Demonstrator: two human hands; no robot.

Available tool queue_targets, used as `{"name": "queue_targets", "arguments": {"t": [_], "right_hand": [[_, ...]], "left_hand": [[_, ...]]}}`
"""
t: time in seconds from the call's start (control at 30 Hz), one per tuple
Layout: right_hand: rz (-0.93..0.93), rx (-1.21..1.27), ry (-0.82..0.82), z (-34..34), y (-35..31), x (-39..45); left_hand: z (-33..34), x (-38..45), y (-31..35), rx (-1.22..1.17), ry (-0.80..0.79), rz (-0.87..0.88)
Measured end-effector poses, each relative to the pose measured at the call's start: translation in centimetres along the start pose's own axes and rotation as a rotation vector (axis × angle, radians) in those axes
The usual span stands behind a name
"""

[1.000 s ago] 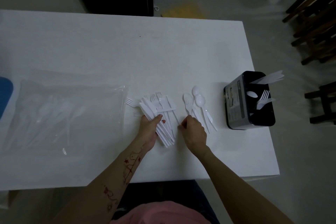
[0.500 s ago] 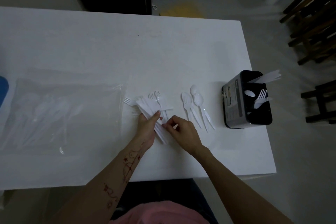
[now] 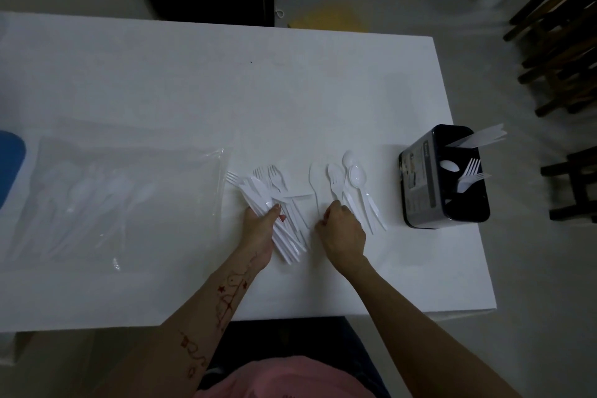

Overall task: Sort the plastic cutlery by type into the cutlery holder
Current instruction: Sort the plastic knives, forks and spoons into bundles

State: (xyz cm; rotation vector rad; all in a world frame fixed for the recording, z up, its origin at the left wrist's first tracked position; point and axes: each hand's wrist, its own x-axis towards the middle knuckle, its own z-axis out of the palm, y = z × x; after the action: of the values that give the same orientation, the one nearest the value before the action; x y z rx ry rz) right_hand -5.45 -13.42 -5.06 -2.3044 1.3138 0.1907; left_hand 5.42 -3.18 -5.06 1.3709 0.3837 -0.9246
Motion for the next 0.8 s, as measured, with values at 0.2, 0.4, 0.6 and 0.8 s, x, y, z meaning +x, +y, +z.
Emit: {"name": "queue_targets", "arguments": {"t": [0.2,0.4,0.6,0.8], "right_hand": [[0.064,-0.025,0.013,0.3,-0.1,0.3],[0.008,-0.039,0.028,0.5,0.0,0.2],[0.042,0.491,0.057,-0.3,0.4,0.2],[-0.059,0.868,-0.274,-2.0,-0.6,-0.3]], "left_hand": [[0.4,0.2,0.2,-0.005,-0.025,0.006],[0.1,0.4,0.3,0.009,-0.031,0.016],[-0.1,0.4,0.4,0.006,-0.056,0.006],[0.2,-0.2,1.2,-0.048,-0.162,0.005]]}}
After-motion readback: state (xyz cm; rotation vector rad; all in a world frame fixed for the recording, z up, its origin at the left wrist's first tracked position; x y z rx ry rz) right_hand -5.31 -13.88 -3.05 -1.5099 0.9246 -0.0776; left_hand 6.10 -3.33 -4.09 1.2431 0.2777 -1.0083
